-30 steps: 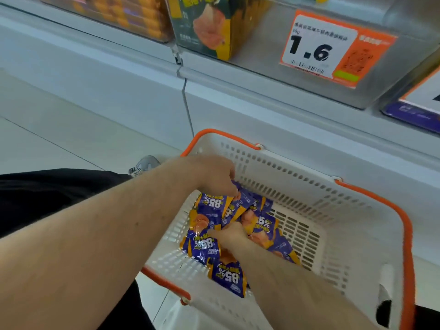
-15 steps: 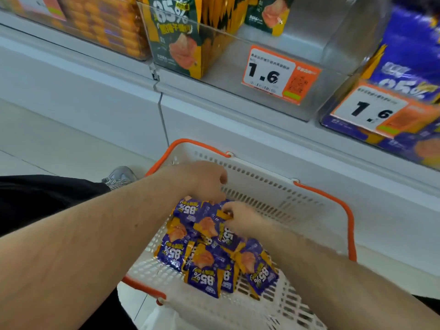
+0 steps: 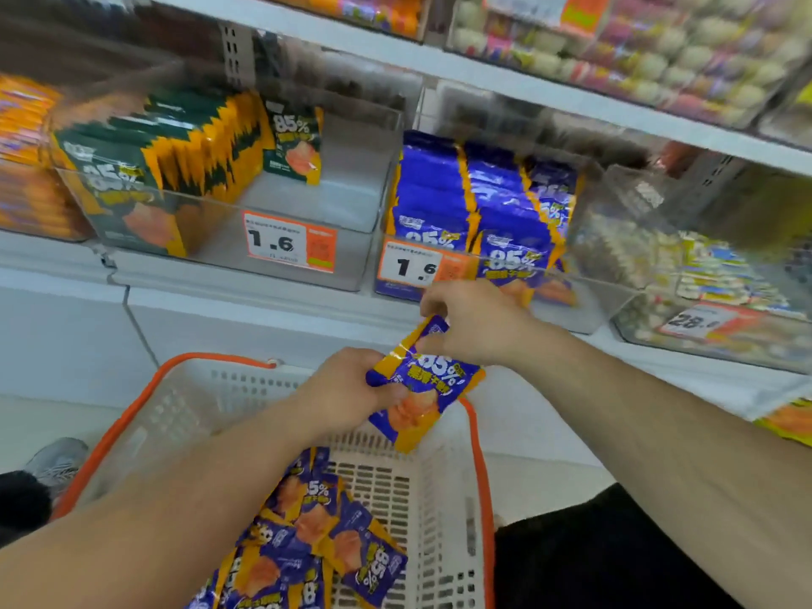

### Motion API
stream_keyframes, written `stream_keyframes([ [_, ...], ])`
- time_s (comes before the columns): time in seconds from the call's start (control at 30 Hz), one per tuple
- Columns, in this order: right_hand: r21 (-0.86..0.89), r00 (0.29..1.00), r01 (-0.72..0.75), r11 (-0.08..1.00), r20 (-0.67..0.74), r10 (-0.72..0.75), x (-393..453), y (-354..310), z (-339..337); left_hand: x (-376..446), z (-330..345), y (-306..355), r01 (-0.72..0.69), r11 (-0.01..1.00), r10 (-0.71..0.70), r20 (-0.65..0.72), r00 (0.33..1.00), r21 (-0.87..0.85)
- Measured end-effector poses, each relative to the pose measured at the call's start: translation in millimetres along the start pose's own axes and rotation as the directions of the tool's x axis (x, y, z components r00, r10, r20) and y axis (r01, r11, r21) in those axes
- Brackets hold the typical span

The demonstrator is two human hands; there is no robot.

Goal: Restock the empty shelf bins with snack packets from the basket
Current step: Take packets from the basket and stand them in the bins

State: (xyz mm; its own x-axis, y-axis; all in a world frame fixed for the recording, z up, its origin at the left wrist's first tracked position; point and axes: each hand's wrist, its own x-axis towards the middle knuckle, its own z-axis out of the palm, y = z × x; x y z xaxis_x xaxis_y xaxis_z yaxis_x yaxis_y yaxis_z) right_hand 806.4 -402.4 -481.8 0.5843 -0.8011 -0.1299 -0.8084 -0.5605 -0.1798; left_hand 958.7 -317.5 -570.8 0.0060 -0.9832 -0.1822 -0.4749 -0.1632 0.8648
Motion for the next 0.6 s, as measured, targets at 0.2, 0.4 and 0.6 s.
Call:
stream_keyframes([
  [0.2,0.098,0.965,-0.200,0.975,-0.154,0.213,-36.1,53.8,-31.5,24.4,34.6,60.6,-0.113,0.952,0.090,-0.094,0.992,-0.286],
  [0.4,0.147,0.863,-0.249,0.957,-0.415,0.288,-57.0,78.7,-66.5,52.5,54.6,117.5,-0.300,0.952,0.278,-0.235,0.931,-0.063],
  [0.6,-0.244,0.537,-0.352,0.904,-0.843,-0.019,-55.7,113.5,-110.0,77.1,47.5,136.3,-0.333,0.676,0.679,-0.380,0.629,0.657],
])
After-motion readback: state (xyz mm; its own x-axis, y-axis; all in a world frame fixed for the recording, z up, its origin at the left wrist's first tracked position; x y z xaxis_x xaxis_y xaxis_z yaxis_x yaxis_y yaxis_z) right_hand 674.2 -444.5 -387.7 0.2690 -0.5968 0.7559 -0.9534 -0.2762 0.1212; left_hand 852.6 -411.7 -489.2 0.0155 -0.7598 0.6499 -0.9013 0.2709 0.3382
